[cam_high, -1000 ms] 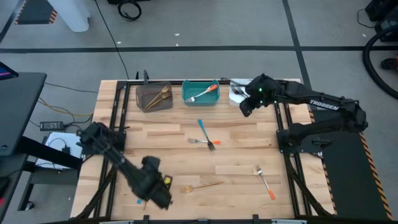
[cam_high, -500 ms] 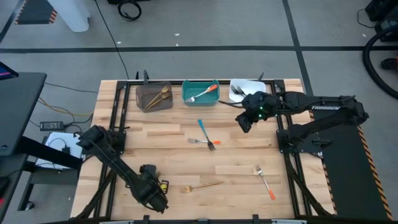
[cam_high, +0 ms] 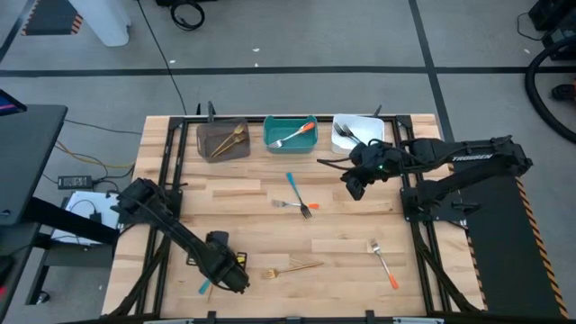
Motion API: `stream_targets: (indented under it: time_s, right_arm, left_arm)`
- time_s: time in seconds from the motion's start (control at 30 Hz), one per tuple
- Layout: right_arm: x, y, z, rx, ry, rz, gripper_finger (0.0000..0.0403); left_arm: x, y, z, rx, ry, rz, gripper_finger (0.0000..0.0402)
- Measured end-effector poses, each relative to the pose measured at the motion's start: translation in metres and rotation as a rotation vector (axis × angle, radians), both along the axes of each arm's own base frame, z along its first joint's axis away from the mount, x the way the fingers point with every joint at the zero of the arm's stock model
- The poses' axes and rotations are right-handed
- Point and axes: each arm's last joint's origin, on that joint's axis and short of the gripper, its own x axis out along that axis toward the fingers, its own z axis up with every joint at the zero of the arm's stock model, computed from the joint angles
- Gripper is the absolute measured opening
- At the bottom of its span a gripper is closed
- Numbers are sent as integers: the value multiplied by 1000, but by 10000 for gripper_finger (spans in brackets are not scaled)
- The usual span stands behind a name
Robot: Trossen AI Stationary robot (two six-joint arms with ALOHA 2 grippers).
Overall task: Sort silverware by color (type)
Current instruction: Put the gold fork into the black bin
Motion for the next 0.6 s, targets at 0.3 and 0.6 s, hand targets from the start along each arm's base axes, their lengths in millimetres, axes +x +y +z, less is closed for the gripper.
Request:
stream_targets:
  time_s: [0.3, 0.6]
  right_arm:
    - [0, 5, 0, 5, -1, 20, 77]
    - [0, 5, 0, -1, 0, 15, 77]
  left_arm:
    - [6, 3, 1, -18, 12, -10, 18]
    - [12, -1, 43, 53, 127, -109, 18]
